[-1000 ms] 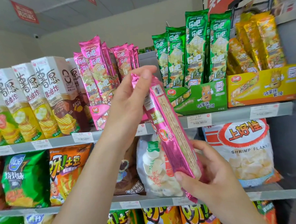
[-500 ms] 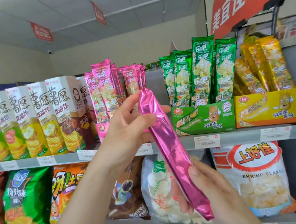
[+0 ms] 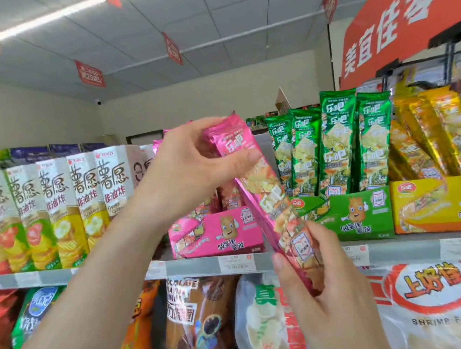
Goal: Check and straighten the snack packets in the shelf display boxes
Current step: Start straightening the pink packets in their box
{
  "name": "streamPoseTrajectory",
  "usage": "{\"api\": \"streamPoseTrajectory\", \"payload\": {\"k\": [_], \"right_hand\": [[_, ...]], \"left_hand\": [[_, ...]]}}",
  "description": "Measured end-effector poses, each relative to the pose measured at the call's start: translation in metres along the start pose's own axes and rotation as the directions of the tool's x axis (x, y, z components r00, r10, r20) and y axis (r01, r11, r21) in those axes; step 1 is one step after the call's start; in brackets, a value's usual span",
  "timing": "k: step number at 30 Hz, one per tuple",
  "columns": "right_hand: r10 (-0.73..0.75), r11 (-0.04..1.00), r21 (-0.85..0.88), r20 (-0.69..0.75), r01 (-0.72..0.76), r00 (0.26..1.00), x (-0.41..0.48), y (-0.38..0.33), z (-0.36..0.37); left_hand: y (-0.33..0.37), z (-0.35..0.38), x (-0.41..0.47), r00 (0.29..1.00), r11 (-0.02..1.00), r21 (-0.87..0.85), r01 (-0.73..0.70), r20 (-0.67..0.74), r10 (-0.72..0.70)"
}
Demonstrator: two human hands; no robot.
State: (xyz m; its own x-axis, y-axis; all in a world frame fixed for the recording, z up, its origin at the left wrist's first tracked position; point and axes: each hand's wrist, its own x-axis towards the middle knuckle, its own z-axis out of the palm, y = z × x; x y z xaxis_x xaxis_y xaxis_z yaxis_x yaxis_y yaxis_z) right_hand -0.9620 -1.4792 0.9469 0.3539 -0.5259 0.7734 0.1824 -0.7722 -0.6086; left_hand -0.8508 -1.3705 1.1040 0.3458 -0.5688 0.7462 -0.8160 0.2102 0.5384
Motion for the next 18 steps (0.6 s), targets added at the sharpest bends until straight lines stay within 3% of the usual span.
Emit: {"api": "streamPoseTrajectory", "payload": {"k": [4, 6, 10, 14, 18], "right_hand": [[-0.083, 0.993, 0.088, 0.027, 0.08, 0.996, 0.034, -0.009, 0.007], [-0.072, 0.972, 0.231, 0.155, 0.035, 0.985, 0.051, -0.014, 0.009], [-0.151, 0.814, 0.566, 0.42, -0.128, 0.895, 0.088, -0.024, 0.005], [-0.063, 0.865, 0.49, 0.327, -0.112, 0.943, 0.124, -0.018, 0.012], [0.006, 0.979, 0.2, 0.217, -0.05, 0.976, 0.164, -0.011, 0.028]], "left_hand": [[0.023, -0.025, 0.029, 0.988, 0.995, 0.022, -0.096, 0.122, 0.093], [0.03, -0.03, 0.043, 0.979, 0.981, 0.087, -0.172, 0.126, 0.16], [0.031, -0.034, 0.069, 0.955, 0.904, 0.309, -0.296, 0.087, 0.283], [0.02, -0.045, 0.083, 0.913, 0.802, 0.484, -0.349, -0.015, 0.407], [0.009, -0.05, 0.088, 0.867, 0.724, 0.587, -0.363, -0.073, 0.493]]}}
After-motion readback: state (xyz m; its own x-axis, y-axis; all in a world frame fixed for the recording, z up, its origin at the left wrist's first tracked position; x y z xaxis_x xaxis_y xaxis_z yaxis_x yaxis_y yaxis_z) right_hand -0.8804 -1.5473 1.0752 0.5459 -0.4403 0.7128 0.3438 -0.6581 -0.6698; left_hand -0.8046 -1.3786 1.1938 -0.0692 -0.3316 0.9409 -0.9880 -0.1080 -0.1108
